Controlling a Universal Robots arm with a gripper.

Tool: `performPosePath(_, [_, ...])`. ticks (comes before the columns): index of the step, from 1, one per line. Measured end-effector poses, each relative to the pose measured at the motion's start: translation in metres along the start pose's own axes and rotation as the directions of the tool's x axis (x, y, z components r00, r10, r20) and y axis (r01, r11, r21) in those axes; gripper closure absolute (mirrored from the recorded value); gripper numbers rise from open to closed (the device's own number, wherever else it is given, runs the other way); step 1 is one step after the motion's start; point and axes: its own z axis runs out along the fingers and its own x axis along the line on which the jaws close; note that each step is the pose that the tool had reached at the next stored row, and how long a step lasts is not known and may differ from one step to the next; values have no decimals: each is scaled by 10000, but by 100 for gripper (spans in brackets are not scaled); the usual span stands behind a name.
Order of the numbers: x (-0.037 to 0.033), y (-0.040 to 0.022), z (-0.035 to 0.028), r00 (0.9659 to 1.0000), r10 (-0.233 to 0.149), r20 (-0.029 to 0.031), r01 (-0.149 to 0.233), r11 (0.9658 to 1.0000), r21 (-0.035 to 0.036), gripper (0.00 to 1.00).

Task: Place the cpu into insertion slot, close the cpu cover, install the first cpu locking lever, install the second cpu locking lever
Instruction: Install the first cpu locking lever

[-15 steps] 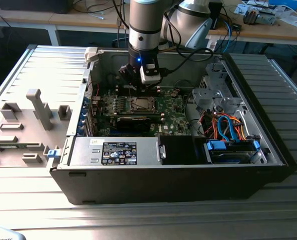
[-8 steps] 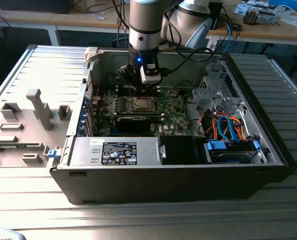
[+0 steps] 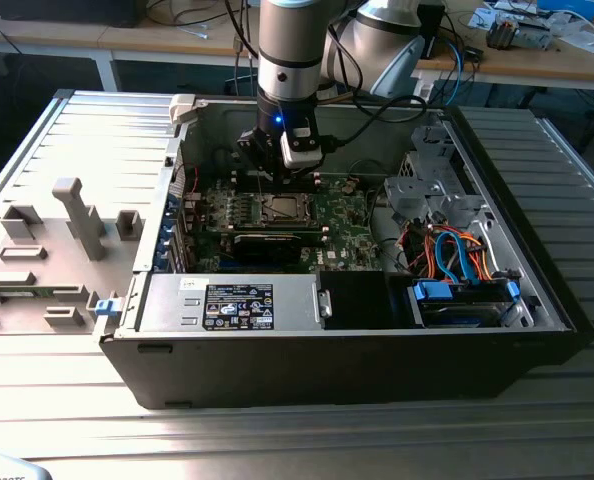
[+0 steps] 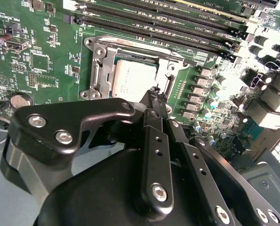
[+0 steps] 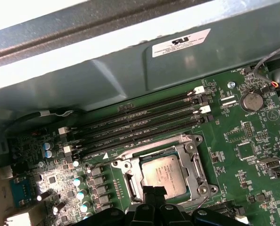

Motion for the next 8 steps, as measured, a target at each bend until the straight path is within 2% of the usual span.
performPosePath(8, [0, 0, 0, 10000, -38, -1, 38, 10000, 2, 89])
